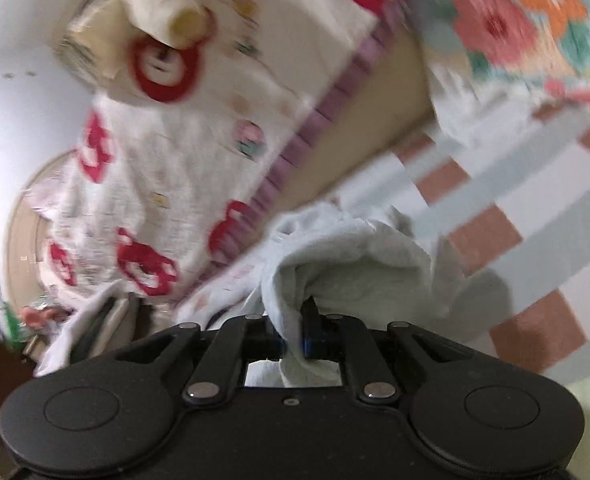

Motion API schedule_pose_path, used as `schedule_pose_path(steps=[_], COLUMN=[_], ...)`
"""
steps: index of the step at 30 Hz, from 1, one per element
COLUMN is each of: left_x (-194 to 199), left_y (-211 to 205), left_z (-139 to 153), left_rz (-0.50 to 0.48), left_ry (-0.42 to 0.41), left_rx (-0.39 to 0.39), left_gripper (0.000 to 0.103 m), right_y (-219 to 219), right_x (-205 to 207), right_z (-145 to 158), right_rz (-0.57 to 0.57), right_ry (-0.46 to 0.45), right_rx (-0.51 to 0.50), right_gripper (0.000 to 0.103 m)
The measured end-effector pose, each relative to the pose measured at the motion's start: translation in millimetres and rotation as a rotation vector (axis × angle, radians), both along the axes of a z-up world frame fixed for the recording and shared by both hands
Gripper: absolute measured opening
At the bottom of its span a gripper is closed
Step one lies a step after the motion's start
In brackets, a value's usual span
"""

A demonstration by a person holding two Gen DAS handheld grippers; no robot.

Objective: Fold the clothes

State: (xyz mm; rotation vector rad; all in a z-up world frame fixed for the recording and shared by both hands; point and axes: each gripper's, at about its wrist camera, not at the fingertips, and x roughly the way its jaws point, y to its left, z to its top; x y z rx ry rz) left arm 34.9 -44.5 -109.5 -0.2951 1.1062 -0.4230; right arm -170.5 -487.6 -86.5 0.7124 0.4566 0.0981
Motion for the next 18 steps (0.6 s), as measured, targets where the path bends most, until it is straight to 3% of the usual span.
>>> schedule_pose_path(steps=[2,4,7,9,10,12,15,18], left_x=[-10.1,-17.4,-16.1,-14.1,-13.1,-12.4,-12.6,-16.3], left_y=[-0.9,-1.8,-2.5,2.7,5.3,9.0,13.2,16.5], left_z=[15.9,27.2,23.9,15.3,11.1,3.8,-2.3,7.4], left_rz=[-0.008,-0.015,-0.041,-0.031,-0.025,-0.011,0.011,0.001], left_ry=[-0.096,-0.151,-0.119,-0.075,-0.054,-0.014,0.028,0.032], left_rx=[0.021,0.040,0.045,0.024,0.013,-0.022,-0.075,-0.110], left_gripper=[0.007,0.007,0.007,0.008,0.009,0.010,0.010,0.010], right_y=[7.2,12.6,12.2,8.5,6.6,-1.9,-14.8,-15.6], right_x=[-17.4,-20.0,-19.3,-19.8,-20.0,-22.0,-27.6,-28.7], right_z=[2.8,-10.7,-33.4,-41.6,-45.8,-50.3,-61.0,-75.6], right_rz=[-0.010,-0.003,-0.039,-0.076,-0.094,-0.083,-0.047,-0.035], right_ry=[0.060,0.195,0.334,0.404,0.438,0.431,0.387,0.346], right_rx=[-0.125,-0.232,-0.238,-0.205,-0.189,-0.065,0.200,0.341], right_gripper=[0.011,0.012,0.018,0.043,0.044,0.044,0.047,0.047])
